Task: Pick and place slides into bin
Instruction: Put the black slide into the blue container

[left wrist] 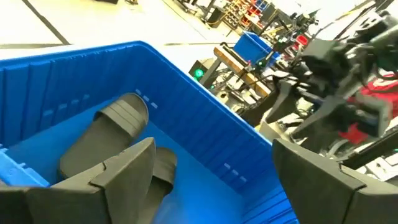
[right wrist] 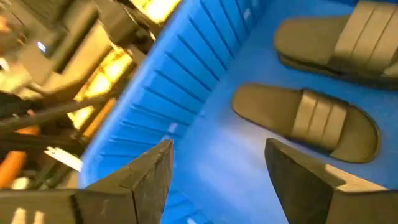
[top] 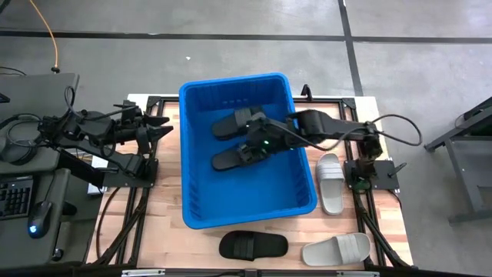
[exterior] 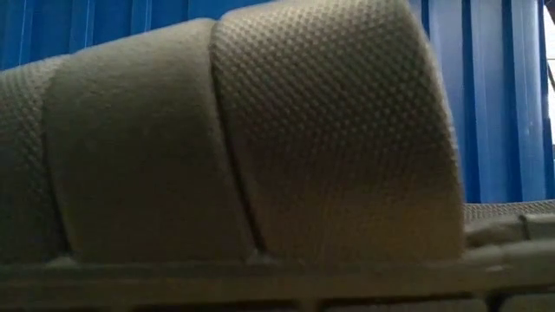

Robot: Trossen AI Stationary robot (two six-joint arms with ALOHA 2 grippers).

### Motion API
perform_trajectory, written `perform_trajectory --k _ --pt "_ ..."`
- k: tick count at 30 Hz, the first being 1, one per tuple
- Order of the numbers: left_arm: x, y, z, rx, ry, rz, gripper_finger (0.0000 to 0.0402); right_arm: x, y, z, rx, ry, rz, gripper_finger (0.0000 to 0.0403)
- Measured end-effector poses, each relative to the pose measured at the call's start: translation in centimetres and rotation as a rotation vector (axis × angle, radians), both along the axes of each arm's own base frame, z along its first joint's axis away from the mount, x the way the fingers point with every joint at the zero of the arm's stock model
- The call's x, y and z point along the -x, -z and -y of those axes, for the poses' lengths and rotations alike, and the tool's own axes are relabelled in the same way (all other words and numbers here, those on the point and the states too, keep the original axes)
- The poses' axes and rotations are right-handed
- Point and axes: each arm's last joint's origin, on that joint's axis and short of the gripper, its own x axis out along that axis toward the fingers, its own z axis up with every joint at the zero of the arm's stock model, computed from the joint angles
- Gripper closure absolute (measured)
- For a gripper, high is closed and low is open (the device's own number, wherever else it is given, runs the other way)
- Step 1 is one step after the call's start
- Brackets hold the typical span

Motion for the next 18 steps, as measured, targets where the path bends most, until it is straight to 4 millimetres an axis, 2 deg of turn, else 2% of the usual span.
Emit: perform_trajectory --k 8,13,18 --pt "0.0 0.1 0.1 0.012 0.057 -0.008 0.0092 1.3 -1.8 -5.8 -0.097 -0.025 0.163 0.0162" --pt "0.0 0.1 0.2 0.019 0.081 -0.009 0.0092 1.8 -2.0 -9.0 -0.200 0.066 0.243 0.0163" --pt "-0.1 0.1 0.3 0.014 0.100 -0.016 0.0092 3.1 -2.3 -12.8 -0.227 0.131 0.341 0.0163"
